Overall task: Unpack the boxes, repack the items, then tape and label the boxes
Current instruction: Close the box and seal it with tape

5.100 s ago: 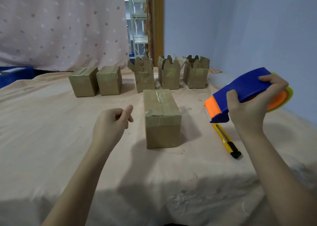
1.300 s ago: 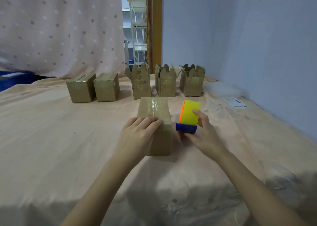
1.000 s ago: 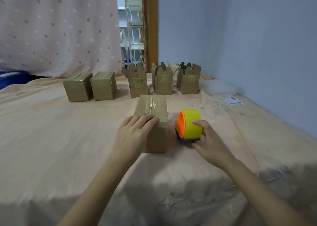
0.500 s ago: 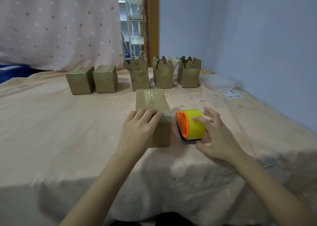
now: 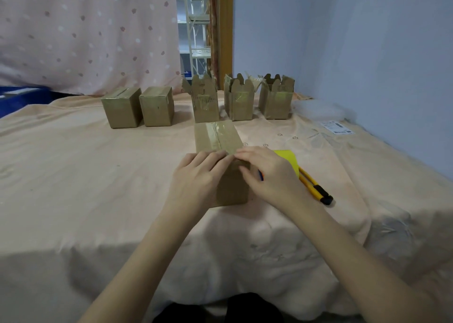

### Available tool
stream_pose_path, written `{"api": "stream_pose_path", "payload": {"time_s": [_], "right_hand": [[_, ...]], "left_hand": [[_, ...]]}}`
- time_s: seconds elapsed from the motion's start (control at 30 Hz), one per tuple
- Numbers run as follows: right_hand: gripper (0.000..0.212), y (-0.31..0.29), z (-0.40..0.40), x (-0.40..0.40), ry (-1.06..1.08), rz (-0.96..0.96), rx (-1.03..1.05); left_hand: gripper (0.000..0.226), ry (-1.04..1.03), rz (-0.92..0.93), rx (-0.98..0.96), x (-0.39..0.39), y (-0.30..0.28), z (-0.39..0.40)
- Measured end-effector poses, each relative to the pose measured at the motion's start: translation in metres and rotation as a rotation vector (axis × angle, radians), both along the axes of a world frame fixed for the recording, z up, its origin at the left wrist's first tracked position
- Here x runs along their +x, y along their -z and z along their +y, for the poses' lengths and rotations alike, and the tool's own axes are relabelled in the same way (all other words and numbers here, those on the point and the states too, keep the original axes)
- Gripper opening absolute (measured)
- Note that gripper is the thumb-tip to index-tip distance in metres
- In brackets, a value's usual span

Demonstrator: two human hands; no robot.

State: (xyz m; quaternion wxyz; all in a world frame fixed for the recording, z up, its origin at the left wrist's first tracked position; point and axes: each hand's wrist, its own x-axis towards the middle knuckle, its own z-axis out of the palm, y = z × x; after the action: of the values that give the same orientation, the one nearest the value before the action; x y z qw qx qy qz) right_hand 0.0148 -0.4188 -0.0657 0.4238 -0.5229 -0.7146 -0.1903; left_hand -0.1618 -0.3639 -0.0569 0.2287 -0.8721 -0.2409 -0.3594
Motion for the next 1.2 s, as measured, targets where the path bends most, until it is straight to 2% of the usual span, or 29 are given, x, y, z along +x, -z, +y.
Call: {"api": "stream_pose_path", "payload": {"time_s": [0.17, 0.27, 0.47, 0.67, 0.77, 0.83, 0.87, 0.93, 1.0, 1.07, 1.13, 1.2], "right_hand": [[0.022, 0.001, 0.01, -0.019, -0.027, 0.011, 0.09], [0.021, 0.0, 0.008, -0.032, -0.008, 0.068, 0.083], [0.028, 0.008, -0.003, -0.036, 0.007, 0.047, 0.039], [0.024, 0.017, -0.009, -0.021, -0.069, 0.117, 0.048], [0.037, 0.02, -0.01, -0.02, -0.033, 0.19, -0.051], [0.053, 0.024, -0.012, -0.021, 0.027, 0.312, -0.113], [0.054, 0.027, -0.014, -0.022, 0.042, 0.371, -0.133], [0.043, 0.035, -0.017, -0.026, 0.061, 0.369, -0.137], [0.032, 0.046, -0.019, -0.029, 0.07, 0.342, -0.118], [0.025, 0.055, -0.02, -0.033, 0.063, 0.433, -0.128], [0.024, 0.058, -0.02, -0.038, 0.088, 0.487, -0.117], [0.028, 0.061, -0.019, -0.042, 0.155, 0.443, -0.078]], "left_hand": [[0.039, -0.038, -0.012, 0.016, -0.02, -0.005, 0.003], [0.04, -0.066, -0.03, 0.021, -0.027, -0.003, 0.001], [0.034, -0.022, -0.073, 0.013, -0.03, 0.005, -0.006], [0.03, -0.009, -0.123, -0.107, -0.024, 0.014, -0.001], [0.033, 0.052, -0.15, -0.198, -0.027, 0.018, 0.002], [0.037, 0.079, -0.128, -0.225, -0.03, 0.021, 0.004], [0.041, 0.075, -0.104, -0.234, -0.031, 0.022, 0.005], [0.048, 0.063, -0.068, -0.241, -0.034, 0.021, 0.005], [0.044, 0.063, -0.078, -0.237, -0.034, 0.019, 0.006], [0.04, 0.062, -0.097, -0.224, -0.032, 0.017, 0.006], [0.039, 0.055, -0.107, -0.221, -0.03, 0.018, 0.006], [0.039, 0.047, -0.118, -0.228, -0.028, 0.019, 0.005]]}}
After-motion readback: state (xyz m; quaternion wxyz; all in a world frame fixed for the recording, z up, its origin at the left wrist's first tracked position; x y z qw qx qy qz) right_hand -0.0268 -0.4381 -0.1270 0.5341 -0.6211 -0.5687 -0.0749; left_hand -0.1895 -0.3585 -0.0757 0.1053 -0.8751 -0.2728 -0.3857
